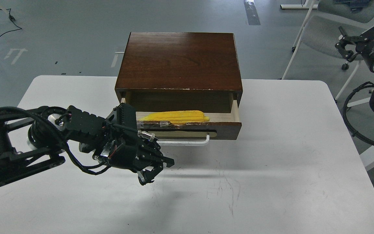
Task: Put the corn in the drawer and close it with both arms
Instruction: 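Push the drawer front with the left hand into the box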
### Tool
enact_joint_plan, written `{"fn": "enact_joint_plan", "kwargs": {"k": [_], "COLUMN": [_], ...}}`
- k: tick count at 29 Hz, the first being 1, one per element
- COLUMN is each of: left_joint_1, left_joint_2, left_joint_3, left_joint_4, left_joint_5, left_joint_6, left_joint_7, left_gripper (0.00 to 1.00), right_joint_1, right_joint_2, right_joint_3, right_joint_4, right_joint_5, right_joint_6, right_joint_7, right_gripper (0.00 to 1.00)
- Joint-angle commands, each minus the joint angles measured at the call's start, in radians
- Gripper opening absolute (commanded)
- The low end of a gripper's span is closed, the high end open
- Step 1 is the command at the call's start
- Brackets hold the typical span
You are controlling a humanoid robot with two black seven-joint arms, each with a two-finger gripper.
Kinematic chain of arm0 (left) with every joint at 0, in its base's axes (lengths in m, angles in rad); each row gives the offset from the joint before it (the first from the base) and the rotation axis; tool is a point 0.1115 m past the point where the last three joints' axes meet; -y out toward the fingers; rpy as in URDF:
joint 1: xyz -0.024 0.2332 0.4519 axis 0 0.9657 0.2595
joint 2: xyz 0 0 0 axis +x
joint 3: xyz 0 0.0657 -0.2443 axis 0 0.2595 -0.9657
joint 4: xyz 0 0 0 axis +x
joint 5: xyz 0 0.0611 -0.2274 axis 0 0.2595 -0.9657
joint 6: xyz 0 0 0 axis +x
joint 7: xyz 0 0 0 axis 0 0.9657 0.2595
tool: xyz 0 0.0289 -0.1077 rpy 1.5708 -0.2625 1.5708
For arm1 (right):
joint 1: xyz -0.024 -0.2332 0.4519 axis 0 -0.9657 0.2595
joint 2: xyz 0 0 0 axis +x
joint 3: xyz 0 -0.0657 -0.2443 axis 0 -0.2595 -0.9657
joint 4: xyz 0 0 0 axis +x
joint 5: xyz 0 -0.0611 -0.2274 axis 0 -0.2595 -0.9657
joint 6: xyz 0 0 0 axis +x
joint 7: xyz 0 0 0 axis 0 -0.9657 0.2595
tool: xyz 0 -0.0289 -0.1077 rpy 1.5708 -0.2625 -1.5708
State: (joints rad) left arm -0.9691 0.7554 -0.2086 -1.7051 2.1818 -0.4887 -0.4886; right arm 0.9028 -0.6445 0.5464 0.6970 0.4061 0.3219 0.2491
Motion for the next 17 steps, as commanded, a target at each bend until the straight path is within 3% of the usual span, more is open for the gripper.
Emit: {"fn": "enact_joint_plan", "kwargs": {"k": [1,17], "left_joint_1": [0.001,-0.04], "left_joint_2": [0.001,0.005], "left_joint_3": [0.0,0.0], "left_joint_4": [0.028,0.105], "left_joint_5": [0.0,0.0], "left_joint_6": [0.0,0.0], "left_joint_7": [0.0,0.0], "left_gripper": [0.0,0.0], "right_joint_1": [-0.002,-0.002], "right_joint_2": [0.0,0.0], "right_joint_3": [0.0,-0.006], "right_joint_4": [0.001,0.001], "right_joint_5": [-0.001,-0.007], "right_joint_6": [-0.001,0.006], "right_joint_7": [0.001,0.002], "right_gripper": [0.99,0.99]}}
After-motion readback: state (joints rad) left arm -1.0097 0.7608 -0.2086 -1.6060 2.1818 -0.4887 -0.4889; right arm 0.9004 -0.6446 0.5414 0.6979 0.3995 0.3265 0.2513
